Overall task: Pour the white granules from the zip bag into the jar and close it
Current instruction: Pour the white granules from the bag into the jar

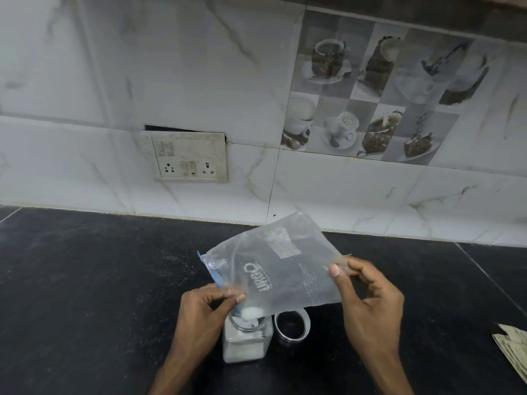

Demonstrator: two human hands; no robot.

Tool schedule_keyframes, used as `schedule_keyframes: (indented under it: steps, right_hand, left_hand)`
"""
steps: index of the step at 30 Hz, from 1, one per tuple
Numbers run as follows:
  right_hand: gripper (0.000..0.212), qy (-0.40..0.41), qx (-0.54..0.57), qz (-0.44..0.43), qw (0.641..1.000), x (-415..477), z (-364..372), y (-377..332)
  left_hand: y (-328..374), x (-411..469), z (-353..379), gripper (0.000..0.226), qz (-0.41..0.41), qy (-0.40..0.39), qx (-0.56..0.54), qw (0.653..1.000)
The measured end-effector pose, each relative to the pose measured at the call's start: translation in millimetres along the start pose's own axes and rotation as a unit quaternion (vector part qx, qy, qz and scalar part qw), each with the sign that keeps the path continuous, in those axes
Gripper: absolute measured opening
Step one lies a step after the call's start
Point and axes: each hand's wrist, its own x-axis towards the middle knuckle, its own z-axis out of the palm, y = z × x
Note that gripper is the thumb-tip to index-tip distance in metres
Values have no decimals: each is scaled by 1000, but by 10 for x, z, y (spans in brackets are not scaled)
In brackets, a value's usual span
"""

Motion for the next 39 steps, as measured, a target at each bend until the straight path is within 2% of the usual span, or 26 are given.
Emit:
schedule_keyframes:
  steps: [3,14,20,26,31,36,39]
  right_hand:
    - [34,24,9,13,1000,18,-14,9]
    - [29,21,0,-7,1000,45,9,7]
    - [14,1,-7,-34,999,108,65,-77]
    - [20,-6,-19,-44,999,114,193,-149]
    - [15,-26,-23,-65,997,87,301,-186]
    - [18,-51,-31,-70,996,62,315,-158]
    - [16,-29,-12,-54,998,63,299,-122]
  left_hand:
    - [-15,4,1,45,1,0,2,1000]
    - [-57,12,13,41,9,6,4,1000]
    - [-95,-35,48,38,-7,28,-13,1000]
    - [-177,-96,36,36,-22,45,-15,999]
    - [-227,-139,38,29,-39,37,-19,998]
    - [-231,-147,24,35,-38,42,-18,998]
    - [-245,-146,27,36,-43,45,-16,998]
